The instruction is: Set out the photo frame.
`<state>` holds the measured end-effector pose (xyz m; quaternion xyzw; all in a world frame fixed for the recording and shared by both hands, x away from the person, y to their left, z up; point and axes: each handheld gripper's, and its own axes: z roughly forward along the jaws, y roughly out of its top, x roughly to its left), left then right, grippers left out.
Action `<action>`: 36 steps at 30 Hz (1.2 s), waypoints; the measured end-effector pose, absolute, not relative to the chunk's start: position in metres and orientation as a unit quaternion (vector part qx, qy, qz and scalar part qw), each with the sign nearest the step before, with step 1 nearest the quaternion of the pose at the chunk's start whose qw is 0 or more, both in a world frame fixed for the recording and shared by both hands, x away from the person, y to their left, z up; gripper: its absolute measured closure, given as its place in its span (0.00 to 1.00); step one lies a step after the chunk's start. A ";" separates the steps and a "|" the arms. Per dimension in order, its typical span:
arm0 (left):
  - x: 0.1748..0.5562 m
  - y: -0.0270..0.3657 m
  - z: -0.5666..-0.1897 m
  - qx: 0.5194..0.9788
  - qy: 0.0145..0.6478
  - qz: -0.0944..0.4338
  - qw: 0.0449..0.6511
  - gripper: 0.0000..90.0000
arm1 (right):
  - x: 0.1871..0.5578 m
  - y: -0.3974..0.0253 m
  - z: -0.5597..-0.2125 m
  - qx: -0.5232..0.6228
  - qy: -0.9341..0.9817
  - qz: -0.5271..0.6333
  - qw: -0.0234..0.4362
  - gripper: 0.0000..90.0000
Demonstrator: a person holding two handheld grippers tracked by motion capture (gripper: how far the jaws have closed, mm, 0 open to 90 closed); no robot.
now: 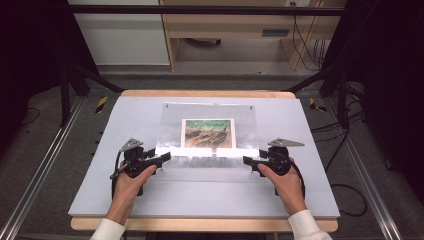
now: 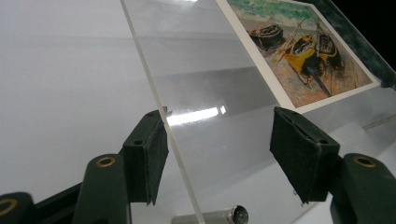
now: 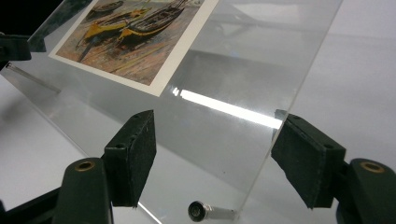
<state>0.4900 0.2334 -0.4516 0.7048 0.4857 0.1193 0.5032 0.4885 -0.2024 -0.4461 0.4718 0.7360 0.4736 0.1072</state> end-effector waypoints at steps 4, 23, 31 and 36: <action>0.486 0.233 -0.452 0.705 0.483 0.127 0.504 0.41 | 0.486 -0.201 -0.445 0.468 0.739 0.471 0.114 0.35; 0.479 0.231 -0.452 0.703 0.483 0.139 0.503 0.42 | 0.478 -0.201 -0.445 0.459 0.745 0.468 0.124 0.36; 0.474 0.231 -0.452 0.704 0.481 0.146 0.502 0.43 | 0.474 -0.202 -0.444 0.453 0.748 0.467 0.131 0.39; 0.472 0.230 -0.450 0.706 0.480 0.149 0.499 0.43 | 0.471 -0.202 -0.444 0.450 0.750 0.466 0.134 0.40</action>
